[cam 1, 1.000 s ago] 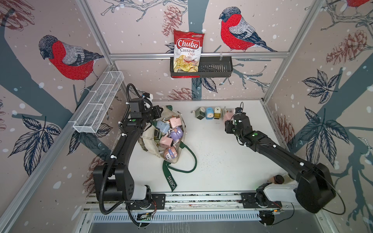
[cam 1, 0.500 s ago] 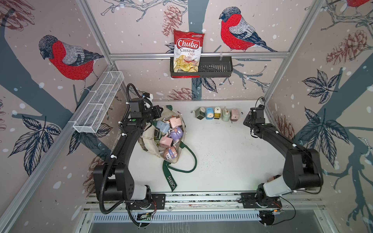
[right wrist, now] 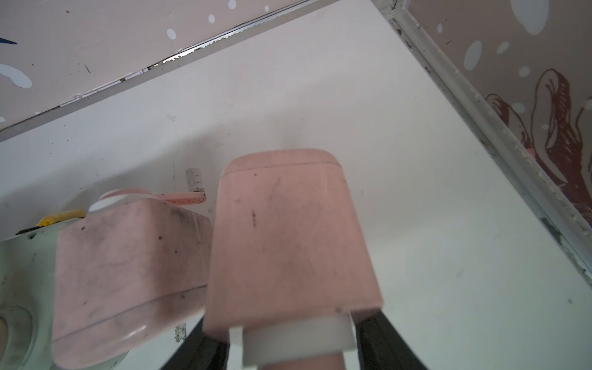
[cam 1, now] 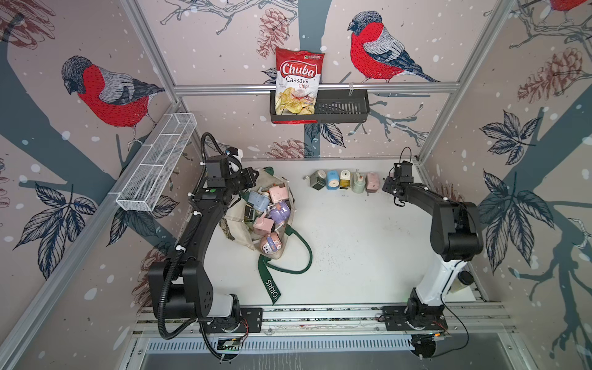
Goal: Take out the pencil sharpeners from the tote bags
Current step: Place the pencil sharpener at the center of the board.
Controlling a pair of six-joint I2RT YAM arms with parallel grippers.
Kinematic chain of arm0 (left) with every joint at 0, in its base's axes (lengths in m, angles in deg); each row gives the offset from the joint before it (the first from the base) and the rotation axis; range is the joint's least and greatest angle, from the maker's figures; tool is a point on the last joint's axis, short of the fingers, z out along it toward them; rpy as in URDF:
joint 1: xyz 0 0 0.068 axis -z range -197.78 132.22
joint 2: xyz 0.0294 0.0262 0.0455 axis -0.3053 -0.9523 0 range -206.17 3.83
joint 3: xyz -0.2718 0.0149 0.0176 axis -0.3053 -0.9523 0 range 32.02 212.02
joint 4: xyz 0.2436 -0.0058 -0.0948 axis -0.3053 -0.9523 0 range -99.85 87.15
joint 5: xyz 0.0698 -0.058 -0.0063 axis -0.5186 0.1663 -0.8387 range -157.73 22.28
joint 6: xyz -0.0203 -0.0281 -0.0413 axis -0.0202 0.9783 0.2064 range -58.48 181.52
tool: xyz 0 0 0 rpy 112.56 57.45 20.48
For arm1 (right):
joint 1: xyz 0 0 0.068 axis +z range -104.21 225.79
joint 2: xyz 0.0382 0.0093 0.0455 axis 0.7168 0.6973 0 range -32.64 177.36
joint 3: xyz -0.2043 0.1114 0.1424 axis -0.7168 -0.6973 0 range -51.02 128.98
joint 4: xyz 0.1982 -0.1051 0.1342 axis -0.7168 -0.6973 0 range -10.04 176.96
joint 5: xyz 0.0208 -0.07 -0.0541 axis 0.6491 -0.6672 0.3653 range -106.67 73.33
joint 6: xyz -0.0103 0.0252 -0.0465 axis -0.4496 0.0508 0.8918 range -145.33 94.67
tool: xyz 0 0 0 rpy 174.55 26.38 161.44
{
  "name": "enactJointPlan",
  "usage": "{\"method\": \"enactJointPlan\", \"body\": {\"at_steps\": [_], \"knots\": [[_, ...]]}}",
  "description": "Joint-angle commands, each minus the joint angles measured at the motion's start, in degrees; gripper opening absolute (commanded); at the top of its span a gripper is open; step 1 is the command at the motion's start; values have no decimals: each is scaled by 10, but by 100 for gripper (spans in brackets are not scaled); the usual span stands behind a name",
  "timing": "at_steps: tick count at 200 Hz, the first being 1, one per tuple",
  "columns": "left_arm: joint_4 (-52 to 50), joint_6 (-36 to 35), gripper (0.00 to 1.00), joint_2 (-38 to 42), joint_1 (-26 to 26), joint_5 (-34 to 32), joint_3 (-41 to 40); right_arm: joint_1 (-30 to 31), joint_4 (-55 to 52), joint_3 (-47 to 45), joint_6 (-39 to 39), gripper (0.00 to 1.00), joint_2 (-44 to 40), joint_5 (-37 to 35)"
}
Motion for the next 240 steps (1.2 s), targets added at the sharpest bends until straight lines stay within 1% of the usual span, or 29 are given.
{"method": "enactJointPlan", "body": {"at_steps": [1,45,100,139,165,198,221,240], "knots": [[35,-1,0,0,2,7,4,0,24,21,24,38,15,8],[36,-1,0,-1,2,7,4,-2,22,40,39,39,40,11],[35,-1,0,0,2,6,5,-4,15,56,41,40,61,8],[35,-2,0,0,2,5,4,-7,3,92,47,40,95,15],[34,-2,0,0,3,5,4,-9,9,88,50,40,99,17],[34,-1,0,-1,3,5,5,-8,19,63,45,44,87,26],[34,-2,0,0,3,5,5,-5,21,49,40,48,75,27],[33,-2,0,0,2,5,6,-1,18,43,36,55,64,24]]}}
